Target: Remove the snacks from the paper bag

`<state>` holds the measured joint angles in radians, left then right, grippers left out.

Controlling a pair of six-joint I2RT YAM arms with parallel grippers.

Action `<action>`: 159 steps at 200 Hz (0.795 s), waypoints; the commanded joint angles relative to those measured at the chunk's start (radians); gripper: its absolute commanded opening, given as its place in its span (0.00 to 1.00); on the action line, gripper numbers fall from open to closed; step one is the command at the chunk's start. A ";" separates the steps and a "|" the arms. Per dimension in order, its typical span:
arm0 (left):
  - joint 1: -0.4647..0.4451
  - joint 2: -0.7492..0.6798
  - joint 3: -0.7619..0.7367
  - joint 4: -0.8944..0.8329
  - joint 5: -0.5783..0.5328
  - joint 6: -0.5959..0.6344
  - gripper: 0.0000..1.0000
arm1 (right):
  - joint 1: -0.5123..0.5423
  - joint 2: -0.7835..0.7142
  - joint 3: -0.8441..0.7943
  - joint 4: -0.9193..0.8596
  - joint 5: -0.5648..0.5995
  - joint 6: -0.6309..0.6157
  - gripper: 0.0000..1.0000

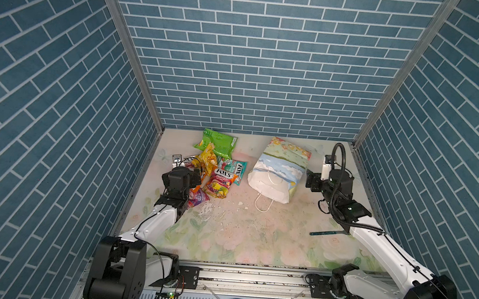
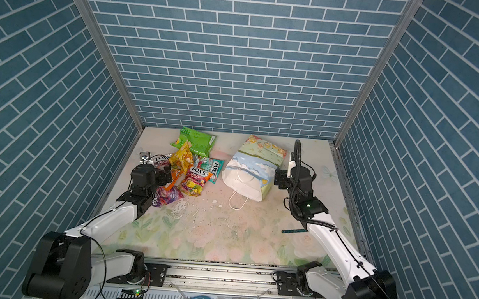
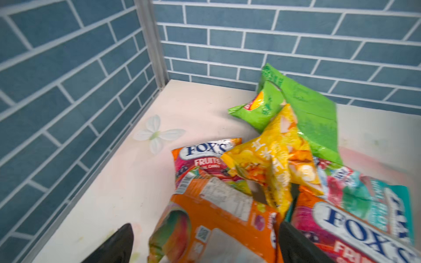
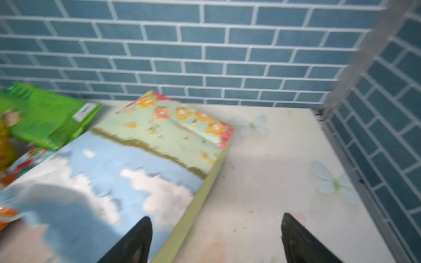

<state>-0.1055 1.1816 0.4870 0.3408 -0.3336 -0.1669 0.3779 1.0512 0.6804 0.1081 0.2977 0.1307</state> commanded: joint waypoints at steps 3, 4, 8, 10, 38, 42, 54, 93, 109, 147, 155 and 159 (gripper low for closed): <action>0.010 -0.004 -0.077 0.239 -0.123 0.096 1.00 | -0.051 -0.056 -0.113 0.279 0.151 -0.084 0.88; 0.010 -0.001 -0.082 0.250 -0.126 0.100 1.00 | -0.053 -0.056 -0.118 0.288 0.153 -0.088 0.88; 0.010 0.012 -0.101 0.299 -0.138 0.115 1.00 | -0.057 -0.056 -0.137 0.316 0.167 -0.101 0.88; 0.011 0.020 -0.114 0.327 -0.145 0.124 1.00 | -0.061 -0.056 -0.147 0.330 0.176 -0.105 0.88; 0.017 0.033 -0.156 0.413 -0.124 0.168 1.00 | -0.110 -0.029 -0.245 0.452 0.280 -0.091 0.88; 0.018 0.036 -0.164 0.427 -0.130 0.160 1.00 | -0.116 -0.024 -0.256 0.467 0.292 -0.084 0.88; 0.018 0.041 -0.173 0.433 -0.111 0.161 1.00 | -0.139 -0.002 -0.304 0.539 0.309 -0.064 0.88; 0.018 0.181 -0.235 0.633 -0.059 0.182 1.00 | -0.199 0.114 -0.390 0.711 0.291 -0.027 0.88; 0.018 0.232 -0.236 0.682 -0.036 0.193 1.00 | -0.212 0.156 -0.395 0.753 0.286 -0.031 0.88; 0.018 0.283 -0.196 0.653 -0.005 0.200 1.00 | -0.238 0.127 -0.397 0.696 0.243 -0.046 0.87; 0.018 0.291 -0.189 0.647 0.002 0.201 0.99 | -0.246 0.131 -0.413 0.700 0.240 -0.058 0.87; 0.018 0.299 -0.188 0.648 0.004 0.202 1.00 | -0.252 0.142 -0.423 0.719 0.251 -0.055 0.87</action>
<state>-0.0937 1.4548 0.2695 0.9630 -0.3634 0.0162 0.1490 1.1980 0.2882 0.7597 0.5453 0.0814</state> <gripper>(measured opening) 0.996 0.873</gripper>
